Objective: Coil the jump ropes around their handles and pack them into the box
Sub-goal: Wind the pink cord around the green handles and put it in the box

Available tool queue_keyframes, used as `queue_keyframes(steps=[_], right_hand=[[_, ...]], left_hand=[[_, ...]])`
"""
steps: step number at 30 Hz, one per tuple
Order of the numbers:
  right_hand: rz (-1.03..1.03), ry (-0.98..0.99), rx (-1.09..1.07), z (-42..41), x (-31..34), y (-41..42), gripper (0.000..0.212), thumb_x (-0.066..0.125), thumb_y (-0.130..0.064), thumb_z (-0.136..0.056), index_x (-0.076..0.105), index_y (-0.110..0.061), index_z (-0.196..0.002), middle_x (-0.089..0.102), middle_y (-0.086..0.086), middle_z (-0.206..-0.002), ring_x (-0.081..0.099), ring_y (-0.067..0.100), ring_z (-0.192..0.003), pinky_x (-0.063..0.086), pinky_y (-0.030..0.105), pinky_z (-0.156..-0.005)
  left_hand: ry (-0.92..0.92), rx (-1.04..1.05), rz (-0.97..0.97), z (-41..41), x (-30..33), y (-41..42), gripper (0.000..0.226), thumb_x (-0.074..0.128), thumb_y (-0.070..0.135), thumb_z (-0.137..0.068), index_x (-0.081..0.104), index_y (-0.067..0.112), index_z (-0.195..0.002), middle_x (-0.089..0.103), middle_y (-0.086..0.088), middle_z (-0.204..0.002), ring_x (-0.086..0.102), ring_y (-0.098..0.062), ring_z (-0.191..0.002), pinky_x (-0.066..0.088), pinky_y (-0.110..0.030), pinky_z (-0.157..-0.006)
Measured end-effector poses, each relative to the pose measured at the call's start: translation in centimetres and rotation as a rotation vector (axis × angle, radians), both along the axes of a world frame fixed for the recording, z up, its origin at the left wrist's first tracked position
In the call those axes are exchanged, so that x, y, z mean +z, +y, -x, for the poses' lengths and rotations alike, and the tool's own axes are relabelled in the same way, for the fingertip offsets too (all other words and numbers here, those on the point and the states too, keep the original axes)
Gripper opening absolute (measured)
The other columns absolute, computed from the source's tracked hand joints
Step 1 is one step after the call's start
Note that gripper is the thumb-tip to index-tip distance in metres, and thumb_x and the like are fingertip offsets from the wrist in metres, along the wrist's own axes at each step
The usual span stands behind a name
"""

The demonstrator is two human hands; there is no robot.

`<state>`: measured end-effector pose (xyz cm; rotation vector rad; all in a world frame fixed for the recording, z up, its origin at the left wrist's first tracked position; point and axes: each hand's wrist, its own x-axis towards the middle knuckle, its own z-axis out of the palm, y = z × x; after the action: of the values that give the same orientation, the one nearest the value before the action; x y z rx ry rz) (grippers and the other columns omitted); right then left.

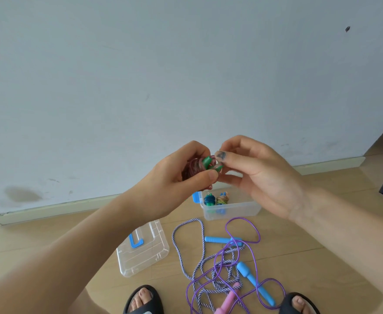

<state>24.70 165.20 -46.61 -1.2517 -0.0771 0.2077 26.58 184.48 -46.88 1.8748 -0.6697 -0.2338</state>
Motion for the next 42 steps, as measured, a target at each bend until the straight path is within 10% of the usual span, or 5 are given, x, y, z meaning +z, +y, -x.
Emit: queue_keyframes(steps=[13,35,42], right_hand=[[0.871,-0.457,-0.382,2.5,1.1,1.4,0.023,0.070,-0.007,-0.081,0.053,-0.022,-0.087,0.067,-0.007,-0.077,0.065,0.010,-0.074,0.052,0.030,-0.071],[0.753,-0.325,-0.381,2.0,0.9,1.2,0.033,0.074,-0.005,-0.080,0.052,-0.021,-0.100,0.072,-0.007,-0.083,0.068,0.010,-0.078,0.055,0.032,-0.077],[0.762,-0.406,-0.380,2.0,1.3,1.5,0.030,0.067,-0.002,-0.080,0.049,-0.017,-0.098,0.070,-0.006,-0.081,0.069,0.012,-0.078,0.056,0.036,-0.076]], left_hand=[[-0.493,0.114,-0.277,-0.2,-0.3,-1.1,0.020,0.067,0.025,-0.093,0.052,0.014,-0.098,0.049,0.012,-0.078,0.045,-0.008,-0.072,0.036,-0.014,-0.061],[-0.579,0.142,-0.286,0.2,-0.7,-1.5,0.022,0.068,0.024,-0.092,0.052,0.011,-0.099,0.052,0.005,-0.086,0.048,-0.017,-0.074,0.041,-0.024,-0.063],[-0.338,0.107,-0.187,0.8,-0.9,-1.6,0.018,0.061,0.025,-0.097,0.046,0.018,-0.104,0.051,0.010,-0.075,0.044,-0.011,-0.066,0.037,-0.018,-0.059]])
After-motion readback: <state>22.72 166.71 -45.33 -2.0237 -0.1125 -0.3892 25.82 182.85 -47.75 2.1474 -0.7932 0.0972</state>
